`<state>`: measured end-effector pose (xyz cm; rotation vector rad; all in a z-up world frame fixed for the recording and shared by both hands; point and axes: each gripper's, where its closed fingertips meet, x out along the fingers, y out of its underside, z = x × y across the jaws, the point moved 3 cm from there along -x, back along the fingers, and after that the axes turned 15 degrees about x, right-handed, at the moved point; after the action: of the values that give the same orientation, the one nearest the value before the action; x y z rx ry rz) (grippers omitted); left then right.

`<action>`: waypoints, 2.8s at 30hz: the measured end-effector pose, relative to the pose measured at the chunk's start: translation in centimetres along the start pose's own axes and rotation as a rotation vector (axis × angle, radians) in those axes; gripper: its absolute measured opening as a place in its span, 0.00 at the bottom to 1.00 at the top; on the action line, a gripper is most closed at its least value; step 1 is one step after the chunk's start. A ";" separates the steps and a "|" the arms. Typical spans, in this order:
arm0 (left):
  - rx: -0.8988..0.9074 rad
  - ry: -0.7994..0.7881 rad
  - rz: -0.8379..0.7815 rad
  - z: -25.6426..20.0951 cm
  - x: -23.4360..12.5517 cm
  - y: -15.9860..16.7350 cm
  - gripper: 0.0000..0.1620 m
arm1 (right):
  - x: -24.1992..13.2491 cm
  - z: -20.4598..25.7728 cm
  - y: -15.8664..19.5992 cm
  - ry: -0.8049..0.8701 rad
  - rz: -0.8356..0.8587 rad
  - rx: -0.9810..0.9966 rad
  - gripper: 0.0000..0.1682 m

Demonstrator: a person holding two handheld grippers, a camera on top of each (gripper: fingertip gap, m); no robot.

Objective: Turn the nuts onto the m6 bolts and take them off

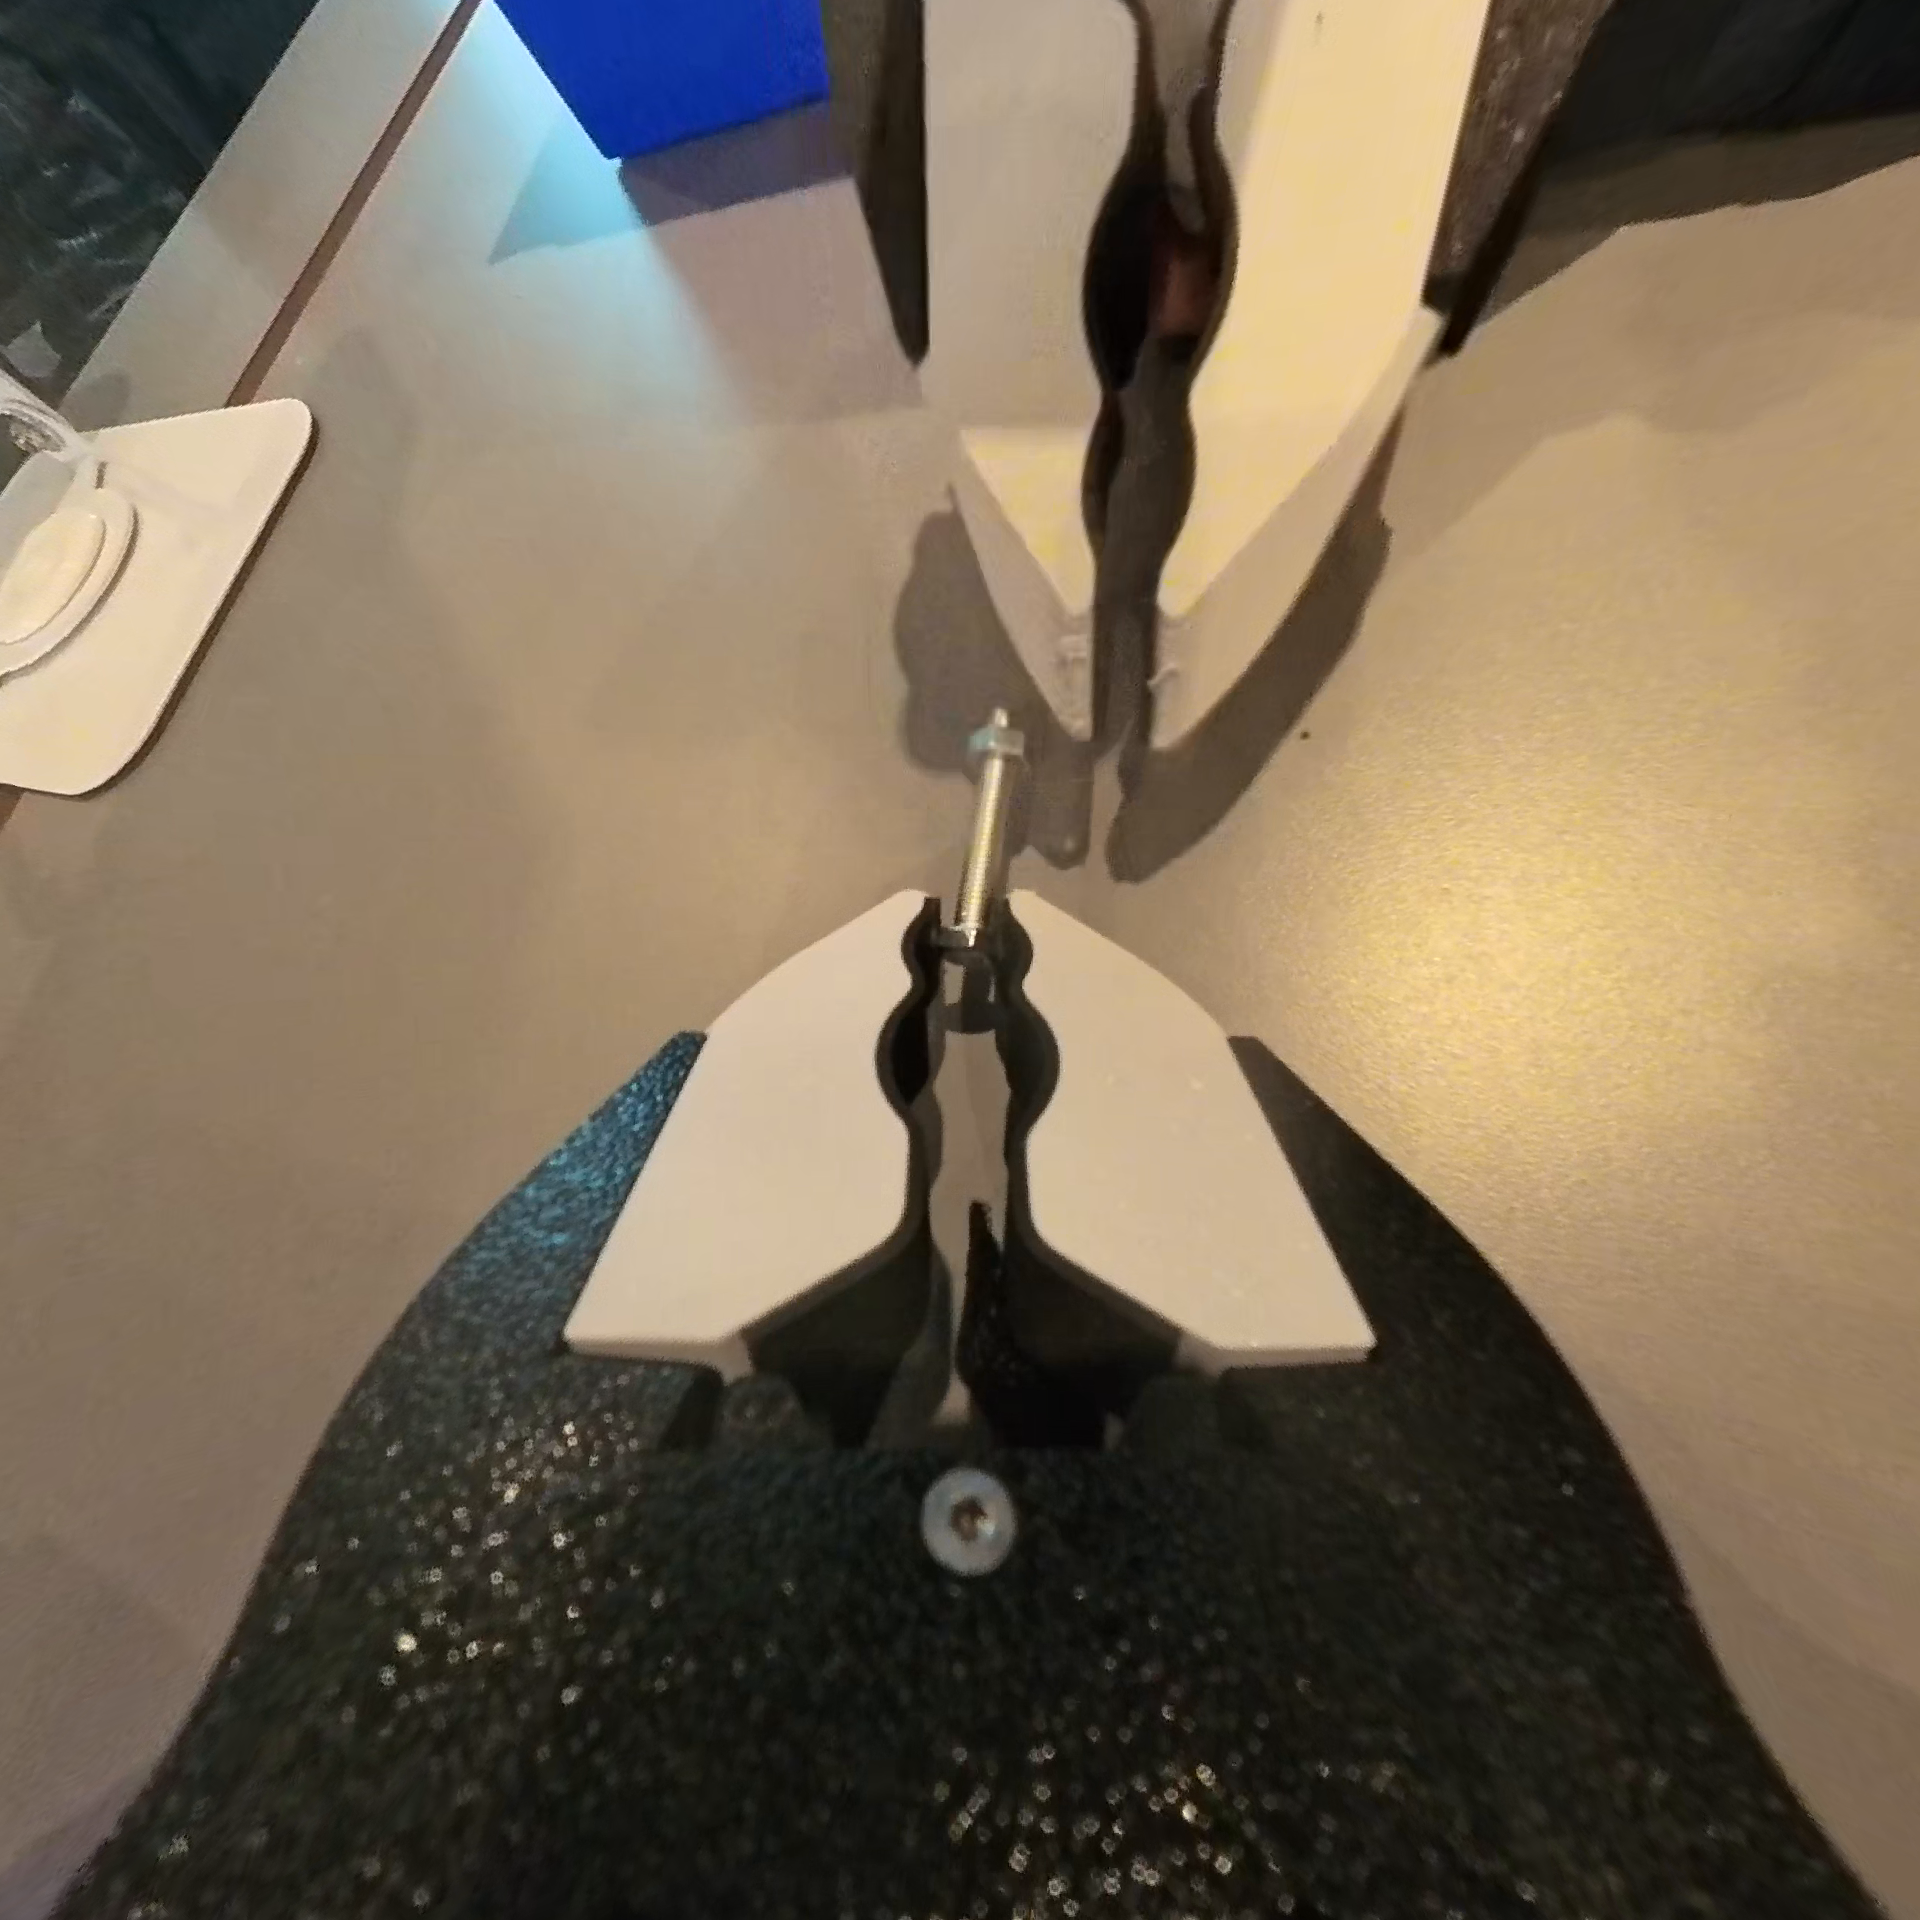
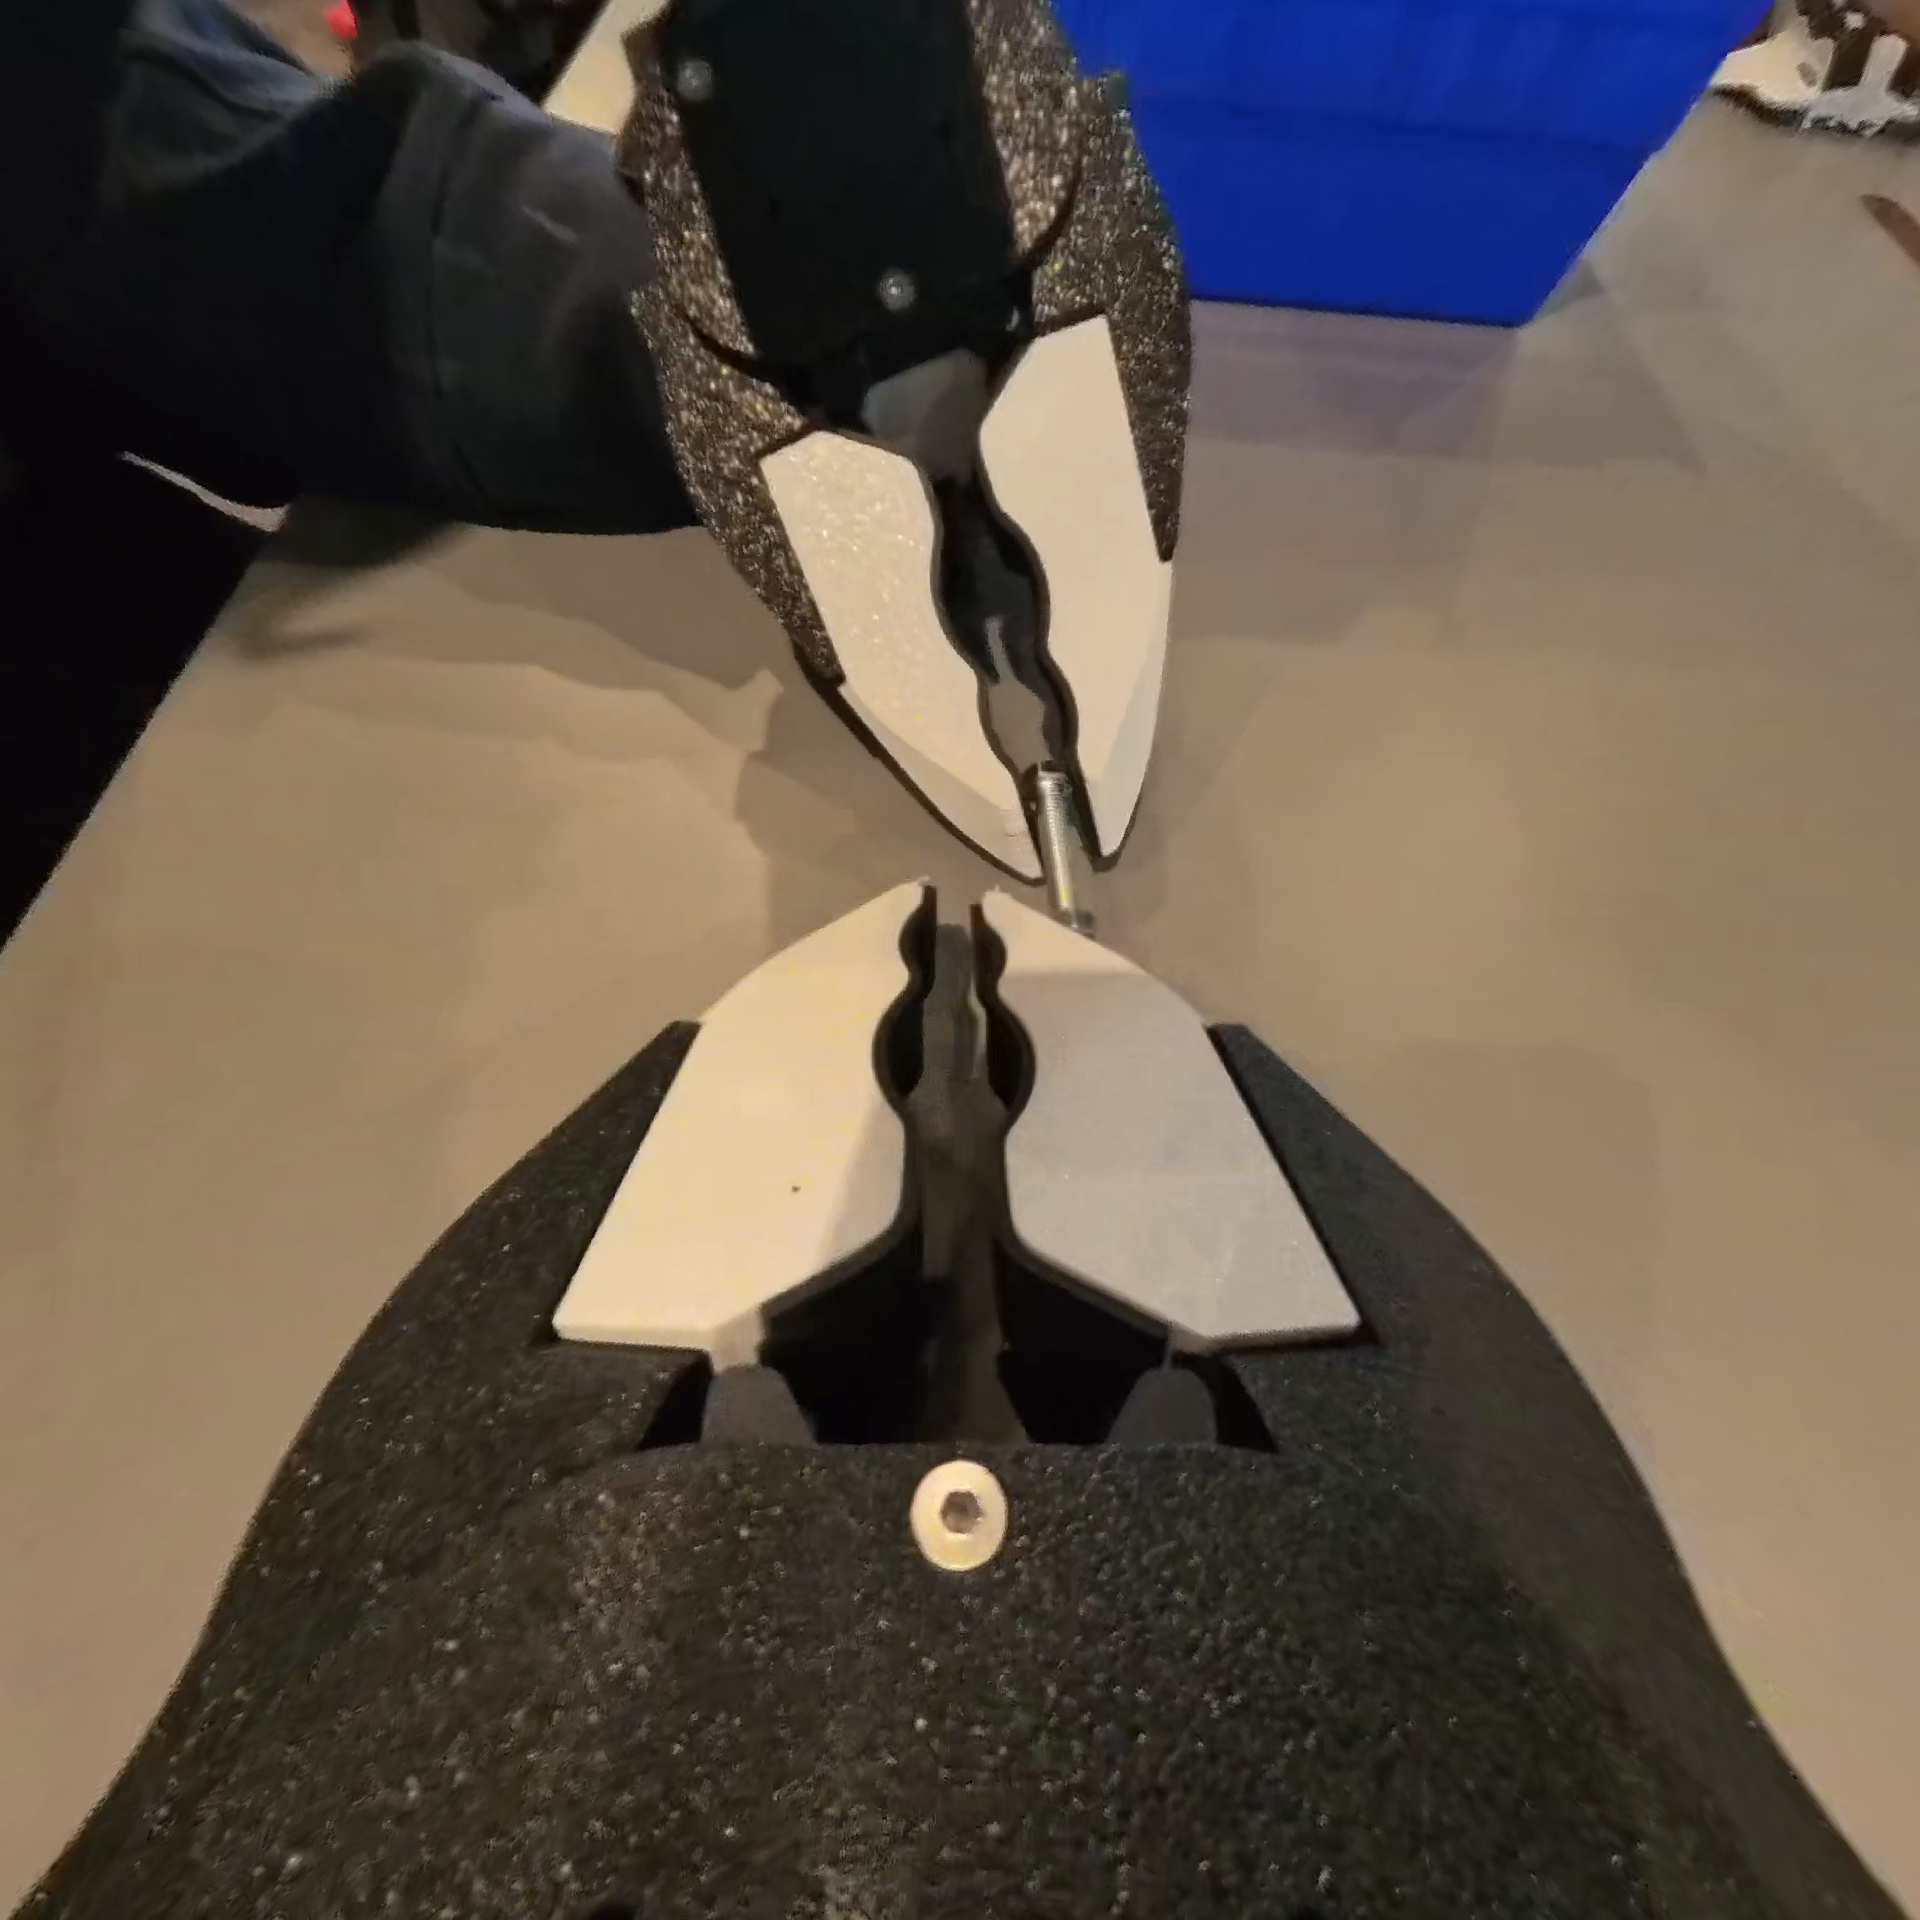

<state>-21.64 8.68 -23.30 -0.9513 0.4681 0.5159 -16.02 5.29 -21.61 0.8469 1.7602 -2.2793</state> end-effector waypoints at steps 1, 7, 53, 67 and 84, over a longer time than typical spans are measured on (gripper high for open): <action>0.001 0.001 -0.001 0.0 0.0 0.0 0.06 | -0.1 -0.1 -0.1 0.001 -0.010 0.015 0.05; 0.009 0.005 -0.007 -0.1 0.0 -0.1 0.06 | 0.0 -0.8 -0.2 0.071 -0.023 -0.005 0.18; 0.029 -0.003 -0.015 -0.2 -0.1 -0.2 0.06 | 0.2 -1.0 -0.2 0.130 -0.005 -0.065 0.19; 0.028 0.003 -0.017 -0.2 -0.1 -0.2 0.06 | 0.0 -0.5 0.2 0.079 0.022 -0.062 0.04; 0.023 0.004 -0.016 -0.2 -0.1 -0.2 0.06 | -0.4 -0.5 -0.2 0.093 -0.006 -0.066 0.04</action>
<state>-21.63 8.38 -23.19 -0.9336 0.4688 0.4934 -15.62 5.76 -21.33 0.9510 1.8676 -2.2054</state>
